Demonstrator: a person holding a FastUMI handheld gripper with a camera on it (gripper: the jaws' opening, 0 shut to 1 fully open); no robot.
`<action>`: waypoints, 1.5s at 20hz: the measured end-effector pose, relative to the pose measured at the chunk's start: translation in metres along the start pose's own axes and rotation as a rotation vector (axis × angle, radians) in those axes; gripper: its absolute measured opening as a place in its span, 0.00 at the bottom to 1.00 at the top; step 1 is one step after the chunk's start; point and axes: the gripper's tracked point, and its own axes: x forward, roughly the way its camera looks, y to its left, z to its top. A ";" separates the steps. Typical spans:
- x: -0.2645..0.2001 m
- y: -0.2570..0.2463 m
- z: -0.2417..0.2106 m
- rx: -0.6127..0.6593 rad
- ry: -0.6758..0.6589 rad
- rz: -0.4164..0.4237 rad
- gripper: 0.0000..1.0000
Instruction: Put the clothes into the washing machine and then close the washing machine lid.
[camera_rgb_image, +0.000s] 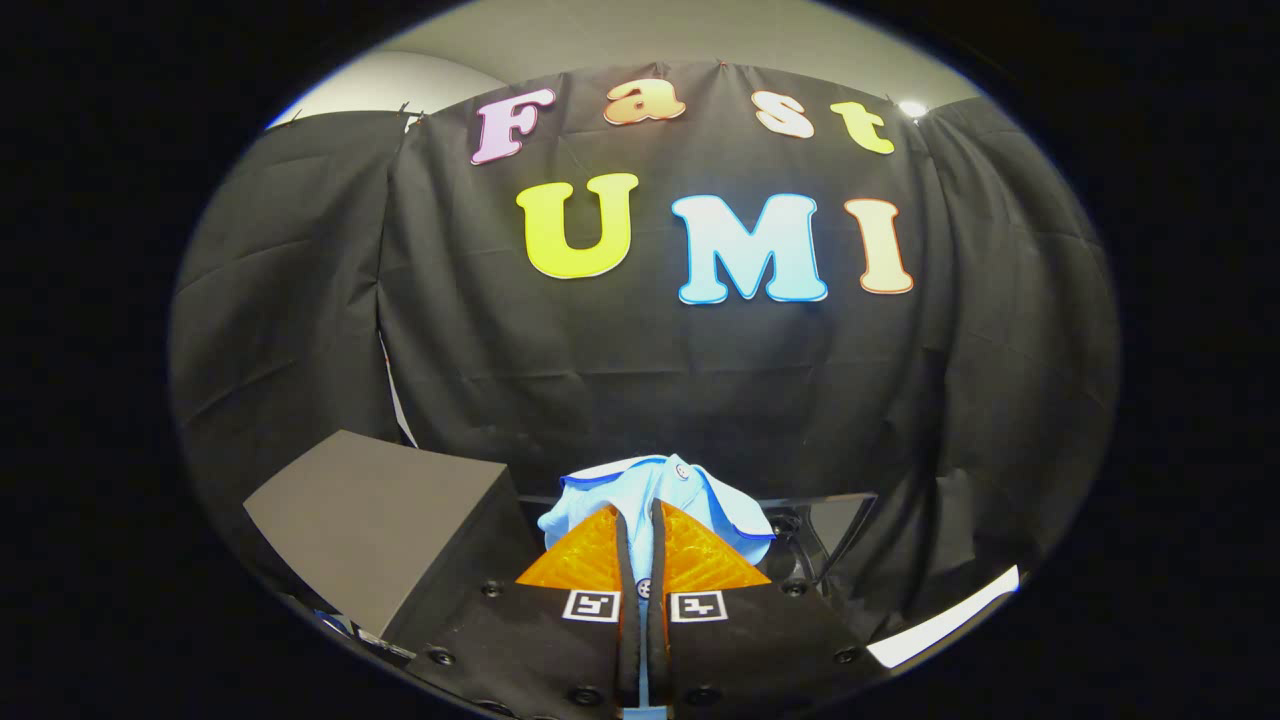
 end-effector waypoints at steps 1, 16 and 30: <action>0.002 -0.002 -0.005 0.001 0.006 -0.004 0.04; 0.027 -0.016 -0.091 0.000 0.106 -0.014 0.04; 0.041 -0.041 -0.185 0.022 0.270 -0.070 0.05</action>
